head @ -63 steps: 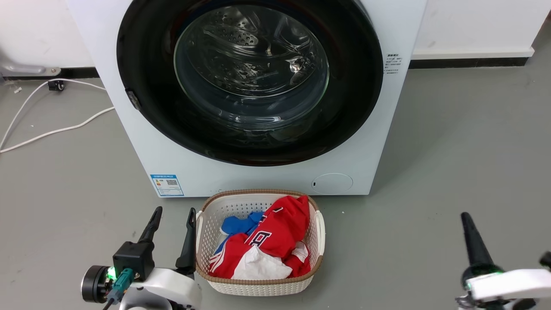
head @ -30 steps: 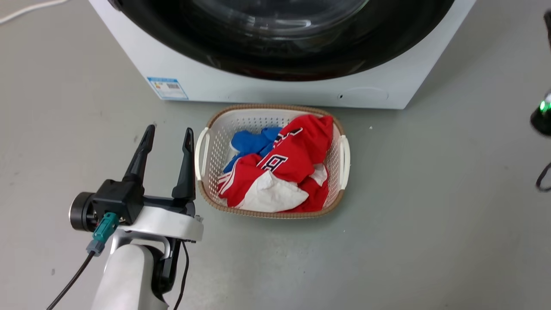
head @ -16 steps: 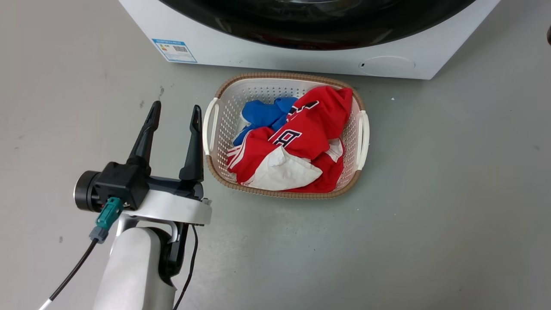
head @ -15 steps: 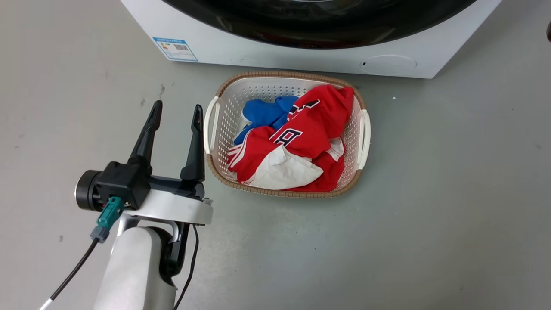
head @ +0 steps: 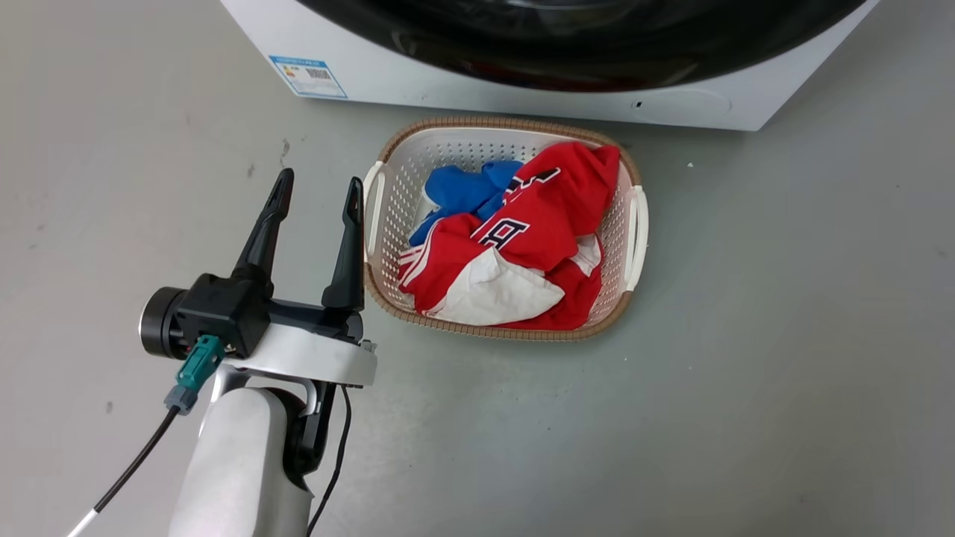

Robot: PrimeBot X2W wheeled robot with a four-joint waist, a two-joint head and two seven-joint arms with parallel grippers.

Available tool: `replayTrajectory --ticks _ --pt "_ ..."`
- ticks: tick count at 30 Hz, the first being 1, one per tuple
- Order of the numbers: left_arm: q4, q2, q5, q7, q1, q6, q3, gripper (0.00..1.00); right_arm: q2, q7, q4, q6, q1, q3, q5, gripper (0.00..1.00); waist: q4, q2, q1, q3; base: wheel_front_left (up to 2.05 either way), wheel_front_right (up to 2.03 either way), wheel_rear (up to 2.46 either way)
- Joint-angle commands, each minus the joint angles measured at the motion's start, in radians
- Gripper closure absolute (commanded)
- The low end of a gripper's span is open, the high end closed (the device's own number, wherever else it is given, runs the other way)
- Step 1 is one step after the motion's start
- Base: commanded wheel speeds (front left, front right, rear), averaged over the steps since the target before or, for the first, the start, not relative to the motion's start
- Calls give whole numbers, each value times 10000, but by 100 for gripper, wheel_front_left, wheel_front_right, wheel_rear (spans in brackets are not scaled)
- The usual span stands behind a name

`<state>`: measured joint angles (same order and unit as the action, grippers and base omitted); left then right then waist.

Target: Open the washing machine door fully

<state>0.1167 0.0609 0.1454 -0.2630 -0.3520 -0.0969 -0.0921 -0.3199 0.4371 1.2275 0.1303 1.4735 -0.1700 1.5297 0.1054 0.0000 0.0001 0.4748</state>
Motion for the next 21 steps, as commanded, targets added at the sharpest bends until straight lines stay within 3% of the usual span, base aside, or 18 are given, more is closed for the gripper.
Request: replayTrajectory --ticks 1,11,21 --pt "9 -13 2 -26 -20 -17 11 0 294 165 1 8 -209 -83 -16 100 -36 0 -1 -72 0 0 0" --pt "314 -45 -52 -26 309 -65 90 0 626 1791 -622 15 -1550 -527 -60 100 -195 0 -1 -1037 0 0 0" --pt "727 -65 34 -26 982 -156 29 0 839 4417 -2117 16 -3662 -944 331 100 -64 0 -1 -2312 0 0 0"
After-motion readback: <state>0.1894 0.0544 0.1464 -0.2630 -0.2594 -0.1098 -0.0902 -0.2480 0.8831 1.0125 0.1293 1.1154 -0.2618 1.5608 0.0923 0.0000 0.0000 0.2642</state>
